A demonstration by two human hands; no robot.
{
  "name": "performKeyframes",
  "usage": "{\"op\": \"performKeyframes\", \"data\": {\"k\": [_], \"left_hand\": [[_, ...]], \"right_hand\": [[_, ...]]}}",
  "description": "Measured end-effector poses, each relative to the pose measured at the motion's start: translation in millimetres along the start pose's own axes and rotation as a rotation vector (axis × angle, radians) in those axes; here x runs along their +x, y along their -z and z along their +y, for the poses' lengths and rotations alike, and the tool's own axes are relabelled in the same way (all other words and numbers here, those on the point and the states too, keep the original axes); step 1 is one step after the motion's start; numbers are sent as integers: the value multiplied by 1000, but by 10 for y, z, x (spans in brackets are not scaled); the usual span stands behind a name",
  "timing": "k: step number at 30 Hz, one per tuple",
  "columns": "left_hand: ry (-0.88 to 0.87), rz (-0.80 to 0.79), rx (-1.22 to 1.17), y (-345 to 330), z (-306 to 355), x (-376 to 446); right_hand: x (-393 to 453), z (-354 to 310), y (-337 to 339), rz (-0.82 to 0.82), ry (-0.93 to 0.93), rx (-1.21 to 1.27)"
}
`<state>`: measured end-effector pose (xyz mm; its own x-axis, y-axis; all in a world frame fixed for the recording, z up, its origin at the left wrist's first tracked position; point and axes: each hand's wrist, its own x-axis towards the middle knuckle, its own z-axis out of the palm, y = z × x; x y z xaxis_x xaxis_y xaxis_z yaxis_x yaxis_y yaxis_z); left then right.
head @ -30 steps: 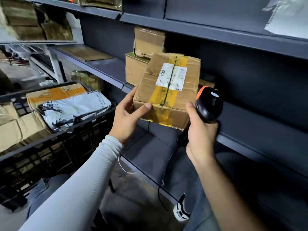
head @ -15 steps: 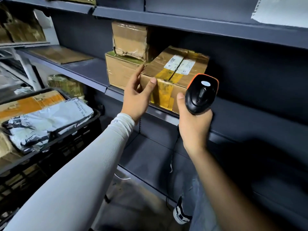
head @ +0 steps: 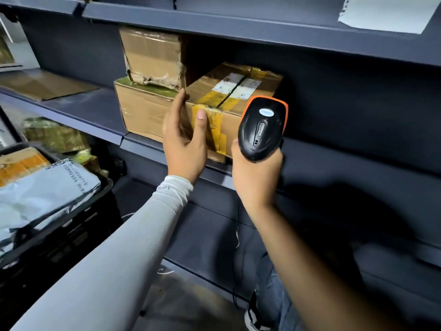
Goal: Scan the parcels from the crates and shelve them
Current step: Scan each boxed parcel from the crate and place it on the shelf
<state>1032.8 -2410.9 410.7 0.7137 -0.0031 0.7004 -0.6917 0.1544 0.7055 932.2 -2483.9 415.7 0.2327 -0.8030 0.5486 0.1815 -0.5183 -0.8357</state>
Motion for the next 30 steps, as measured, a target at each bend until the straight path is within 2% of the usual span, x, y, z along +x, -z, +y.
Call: {"op": "performKeyframes", "data": {"k": [5, 10, 15, 25, 30], "left_hand": [[-21, -86, 156, -79, -66, 117], [-138, -227, 483, -199, -209, 58], [-194, -268, 535, -262, -350, 158], [-20, -248, 744, -521, -378, 146], [2, -349, 855, -475, -314, 144]], "right_hand": [[196, -107, -36, -101, -147, 146], [384, -101, -60, -234, -202, 230], [443, -40, -106, -274, -271, 259], [640, -5, -171, -326, -430, 213], [661, -68, -153, -310, -440, 261]]}}
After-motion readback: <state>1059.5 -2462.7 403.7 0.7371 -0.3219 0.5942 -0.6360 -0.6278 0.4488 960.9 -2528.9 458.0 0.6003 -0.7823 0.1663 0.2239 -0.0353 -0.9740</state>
